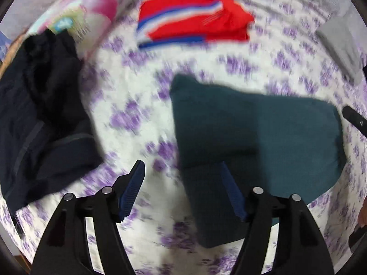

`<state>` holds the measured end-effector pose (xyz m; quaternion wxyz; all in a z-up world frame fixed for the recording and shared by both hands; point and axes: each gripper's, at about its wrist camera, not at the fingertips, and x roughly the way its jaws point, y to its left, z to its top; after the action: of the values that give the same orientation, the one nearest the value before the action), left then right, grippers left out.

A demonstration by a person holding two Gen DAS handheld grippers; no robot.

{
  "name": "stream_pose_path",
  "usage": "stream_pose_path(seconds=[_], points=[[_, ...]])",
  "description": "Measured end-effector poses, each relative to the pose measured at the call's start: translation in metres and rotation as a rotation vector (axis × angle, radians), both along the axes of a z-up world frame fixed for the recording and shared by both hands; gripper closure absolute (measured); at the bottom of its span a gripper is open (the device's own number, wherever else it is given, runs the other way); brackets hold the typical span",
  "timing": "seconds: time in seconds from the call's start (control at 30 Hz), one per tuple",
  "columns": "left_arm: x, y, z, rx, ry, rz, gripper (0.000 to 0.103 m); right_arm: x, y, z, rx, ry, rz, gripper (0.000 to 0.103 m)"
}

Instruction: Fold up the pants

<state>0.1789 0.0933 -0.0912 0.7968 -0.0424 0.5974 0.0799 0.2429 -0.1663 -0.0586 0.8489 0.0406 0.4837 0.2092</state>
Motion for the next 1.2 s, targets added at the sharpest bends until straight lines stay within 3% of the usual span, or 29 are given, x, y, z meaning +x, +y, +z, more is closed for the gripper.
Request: stream_pose_path(seconds=[0.1, 0.13, 0.2, 0.27, 0.33, 0.37, 0.47, 0.5, 0.53, 0.63, 0.7, 0.9, 1.0, 1.2], points=[[-0.002, -0.009, -0.020, 0.038, 0.040, -0.003, 0.035, 0.015, 0.011, -0.047, -0.136, 0.088, -0.001, 0.103], [-0.005, -0.010, -0.021, 0.044, 0.029, 0.000, 0.035, 0.016, 0.002, -0.061, -0.089, 0.118, -0.011, 0.103], [-0.015, -0.011, -0.010, 0.070, 0.004, 0.011, 0.036, 0.006, -0.006, -0.049, -0.049, 0.125, -0.031, 0.099], [-0.030, -0.017, 0.011, 0.081, -0.071, -0.012, 0.036, -0.016, -0.011, -0.027, 0.003, 0.099, -0.032, 0.096], [-0.045, -0.023, 0.016, 0.048, -0.093, -0.054, 0.032, -0.041, -0.011, -0.021, -0.003, 0.090, 0.007, 0.081], [-0.048, -0.025, 0.012, 0.038, -0.078, -0.064, 0.029, -0.051, -0.010, -0.026, -0.045, 0.097, 0.018, 0.070], [-0.059, -0.027, -0.036, 0.042, 0.054, -0.047, 0.028, -0.072, -0.014, -0.063, -0.135, 0.196, 0.013, 0.071], [-0.068, -0.024, -0.032, 0.036, 0.008, -0.035, 0.029, -0.076, -0.017, -0.061, -0.126, 0.192, 0.000, 0.070], [-0.072, -0.025, -0.027, 0.039, -0.018, -0.040, 0.030, -0.082, -0.017, -0.052, -0.106, 0.179, -0.013, 0.069], [-0.082, -0.036, -0.010, 0.040, -0.009, -0.100, 0.031, -0.099, -0.017, -0.018, -0.070, 0.104, -0.017, 0.048], [-0.091, -0.041, 0.014, 0.042, -0.045, -0.098, 0.030, -0.113, -0.017, 0.005, -0.080, 0.055, -0.027, 0.041], [-0.119, -0.051, 0.074, 0.007, -0.156, -0.094, 0.018, -0.150, -0.019, 0.052, -0.076, -0.052, -0.067, 0.011], [-0.125, -0.057, 0.084, 0.018, -0.188, -0.099, 0.015, -0.162, -0.022, 0.066, -0.106, -0.085, -0.112, 0.005], [-0.145, -0.058, 0.100, -0.001, -0.220, -0.072, 0.013, -0.179, -0.025, 0.076, -0.109, -0.095, -0.145, 0.004]])
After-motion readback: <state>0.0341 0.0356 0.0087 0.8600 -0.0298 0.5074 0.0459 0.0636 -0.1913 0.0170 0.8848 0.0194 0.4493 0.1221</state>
